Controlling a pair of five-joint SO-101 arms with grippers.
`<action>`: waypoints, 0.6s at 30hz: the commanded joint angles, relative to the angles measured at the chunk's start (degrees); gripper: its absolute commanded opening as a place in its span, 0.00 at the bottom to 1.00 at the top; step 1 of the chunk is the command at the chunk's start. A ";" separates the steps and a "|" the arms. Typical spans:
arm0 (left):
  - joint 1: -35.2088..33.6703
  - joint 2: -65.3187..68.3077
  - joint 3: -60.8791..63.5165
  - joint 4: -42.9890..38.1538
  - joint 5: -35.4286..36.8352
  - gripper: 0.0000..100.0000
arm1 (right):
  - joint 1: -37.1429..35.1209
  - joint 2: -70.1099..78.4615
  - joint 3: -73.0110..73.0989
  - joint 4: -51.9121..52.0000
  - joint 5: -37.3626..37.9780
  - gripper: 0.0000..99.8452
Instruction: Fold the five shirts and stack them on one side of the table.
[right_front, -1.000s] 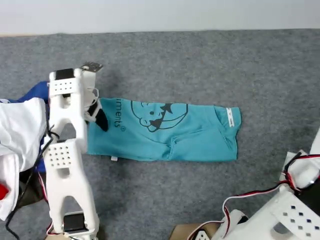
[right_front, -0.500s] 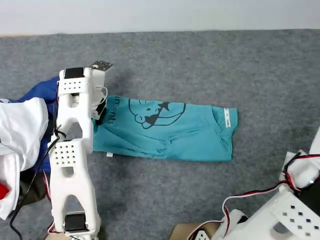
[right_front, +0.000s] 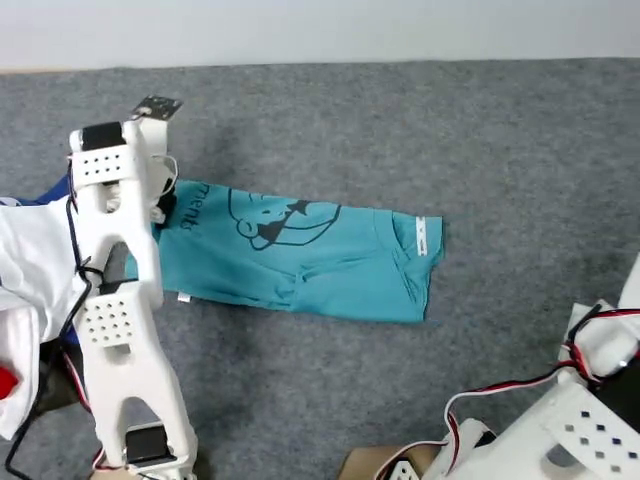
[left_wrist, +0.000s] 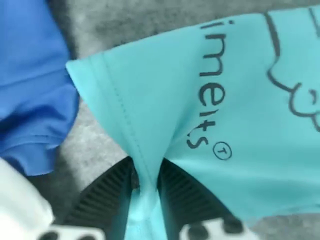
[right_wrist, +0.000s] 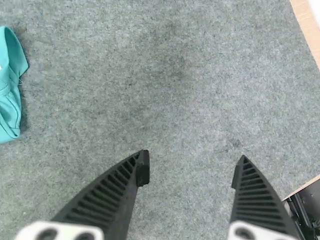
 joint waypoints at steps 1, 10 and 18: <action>5.10 -8.53 4.26 1.41 -0.62 0.00 | -0.75 -0.31 -0.09 1.98 -0.35 0.27; 23.21 -24.53 16.75 1.32 7.12 0.00 | -4.62 -0.31 -0.09 2.07 -0.70 0.27; 37.89 -26.37 16.22 1.23 15.12 0.00 | -4.26 -0.75 6.24 2.07 -0.44 0.27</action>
